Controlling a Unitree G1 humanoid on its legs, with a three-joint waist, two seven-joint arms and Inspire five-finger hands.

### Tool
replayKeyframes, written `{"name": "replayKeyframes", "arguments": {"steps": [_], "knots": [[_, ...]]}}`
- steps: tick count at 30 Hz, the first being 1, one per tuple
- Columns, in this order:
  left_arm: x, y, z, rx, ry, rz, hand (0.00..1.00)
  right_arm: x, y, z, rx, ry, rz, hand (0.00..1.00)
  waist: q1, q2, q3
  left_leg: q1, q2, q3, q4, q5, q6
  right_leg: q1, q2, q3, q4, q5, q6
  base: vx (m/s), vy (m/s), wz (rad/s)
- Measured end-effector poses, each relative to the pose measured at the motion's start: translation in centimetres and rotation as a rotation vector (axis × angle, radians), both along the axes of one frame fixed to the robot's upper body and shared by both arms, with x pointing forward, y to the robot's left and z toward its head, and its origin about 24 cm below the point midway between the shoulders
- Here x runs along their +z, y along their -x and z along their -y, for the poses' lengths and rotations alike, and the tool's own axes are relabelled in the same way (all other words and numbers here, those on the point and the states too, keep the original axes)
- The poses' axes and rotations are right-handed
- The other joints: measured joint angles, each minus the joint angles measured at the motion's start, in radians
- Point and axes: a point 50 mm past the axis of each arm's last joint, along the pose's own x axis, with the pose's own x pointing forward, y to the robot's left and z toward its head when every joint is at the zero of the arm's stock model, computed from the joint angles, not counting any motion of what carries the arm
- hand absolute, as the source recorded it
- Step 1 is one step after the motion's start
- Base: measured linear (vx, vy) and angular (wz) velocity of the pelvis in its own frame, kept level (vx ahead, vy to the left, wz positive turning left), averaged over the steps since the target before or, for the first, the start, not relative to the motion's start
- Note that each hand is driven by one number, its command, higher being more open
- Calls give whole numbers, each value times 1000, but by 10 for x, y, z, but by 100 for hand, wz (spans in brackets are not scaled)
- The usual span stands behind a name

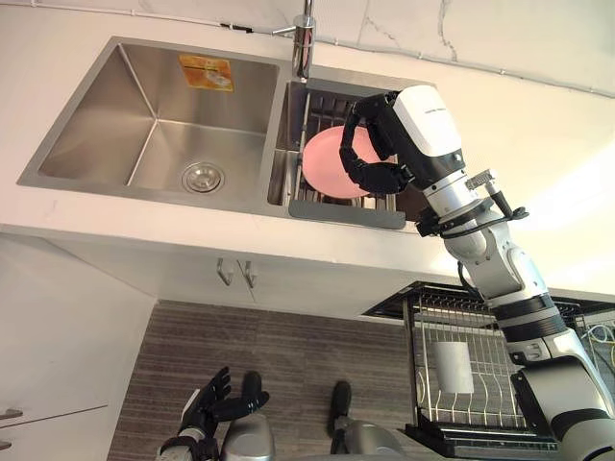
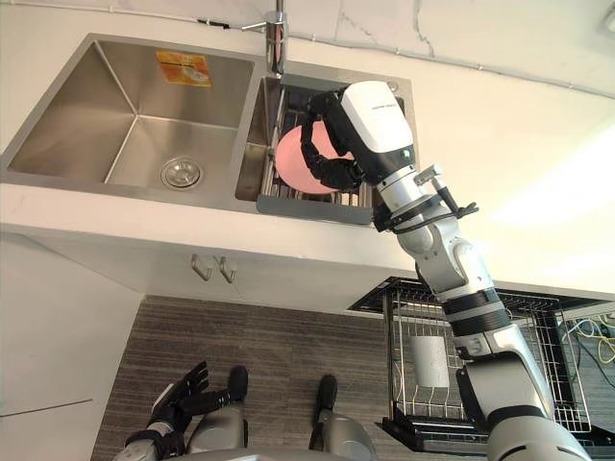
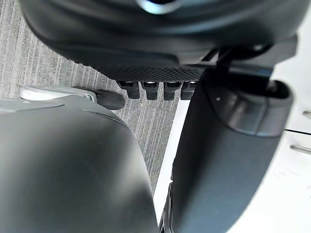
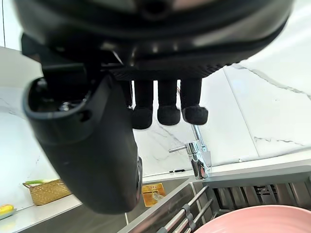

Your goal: Walk over to the sink, pick up the cup, carry it to the dishwasher, place the cup inside the dishwasher, then close the dishwasher door

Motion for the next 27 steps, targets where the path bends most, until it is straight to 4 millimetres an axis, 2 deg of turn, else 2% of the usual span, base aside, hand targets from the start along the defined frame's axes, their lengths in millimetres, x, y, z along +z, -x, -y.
{"name": "replayKeyframes", "arguments": {"steps": [8,15,22,27], "knots": [[-2,5,2,10,-1,-13,100,-7,7,5,-18,6,-3,100,-13,2,-4,10,1,6,-2,7,-8,2,2,5,3,0,0,3,-2,-2],[-5,13,4,0,-4,-45,100,-38,12,18,-82,20,-102,100,-18,11,-34,27,-10,7,-2,14,-12,19,-7,4,11,-10,14,-1,1,0],[-7,18,4,4,-4,-61,100,-46,12,22,-127,93,-123,100,-24,11,-34,35,-19,12,-2,14,-11,19,-18,8,23,-14,20,0,0,0],[-7,18,4,-11,-10,-69,100,-57,6,30,-194,127,-169,100,-12,11,-34,34,-23,11,-2,15,-10,20,-22,6,23,-15,25,0,0,0]]}}
